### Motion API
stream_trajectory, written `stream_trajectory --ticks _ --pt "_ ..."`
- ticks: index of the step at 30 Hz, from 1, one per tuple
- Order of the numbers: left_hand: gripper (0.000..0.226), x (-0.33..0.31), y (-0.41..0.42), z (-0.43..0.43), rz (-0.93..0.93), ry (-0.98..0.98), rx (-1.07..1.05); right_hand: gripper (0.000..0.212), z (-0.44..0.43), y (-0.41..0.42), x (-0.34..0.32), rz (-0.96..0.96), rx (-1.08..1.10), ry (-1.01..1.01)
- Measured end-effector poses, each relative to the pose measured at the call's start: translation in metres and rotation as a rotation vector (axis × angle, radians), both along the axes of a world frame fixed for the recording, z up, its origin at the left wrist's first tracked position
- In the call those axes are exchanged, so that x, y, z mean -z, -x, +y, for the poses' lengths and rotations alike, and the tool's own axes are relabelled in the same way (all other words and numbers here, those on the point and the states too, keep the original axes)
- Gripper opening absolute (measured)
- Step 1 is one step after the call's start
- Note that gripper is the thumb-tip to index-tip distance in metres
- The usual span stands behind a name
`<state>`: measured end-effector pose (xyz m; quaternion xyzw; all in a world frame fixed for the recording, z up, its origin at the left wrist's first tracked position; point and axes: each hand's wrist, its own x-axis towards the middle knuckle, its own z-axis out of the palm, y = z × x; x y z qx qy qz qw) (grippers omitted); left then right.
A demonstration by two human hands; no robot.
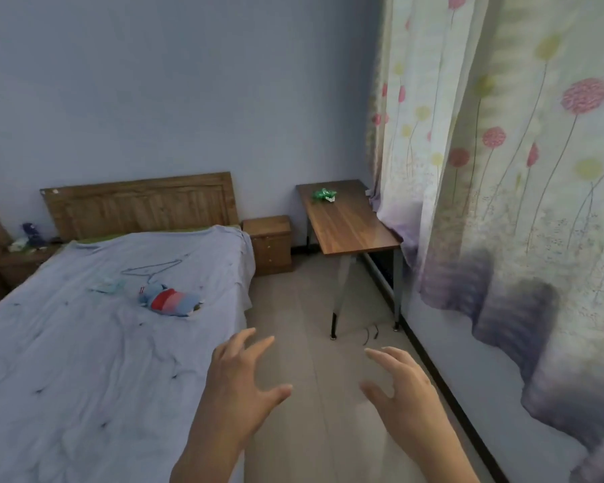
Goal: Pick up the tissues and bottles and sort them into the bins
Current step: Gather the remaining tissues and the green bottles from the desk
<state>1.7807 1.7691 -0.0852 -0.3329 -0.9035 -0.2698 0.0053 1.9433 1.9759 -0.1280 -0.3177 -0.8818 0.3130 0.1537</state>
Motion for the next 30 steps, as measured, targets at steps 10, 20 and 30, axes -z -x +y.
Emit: stream_trajectory --ticks 10,20,30 --pt "0.091 -0.042 0.154 0.165 0.076 -0.071 -0.156 0.051 0.192 0.197 -0.039 0.173 -0.075 -0.071" --pt "0.149 0.035 0.295 0.205 -0.153 0.075 -0.317 0.055 0.25 0.338 0.017 -0.079 -0.314 -0.019" --pt "0.09 0.038 0.494 0.323 -0.103 -0.027 -0.221 0.044 0.353 0.528 0.002 -0.079 -0.218 -0.087"
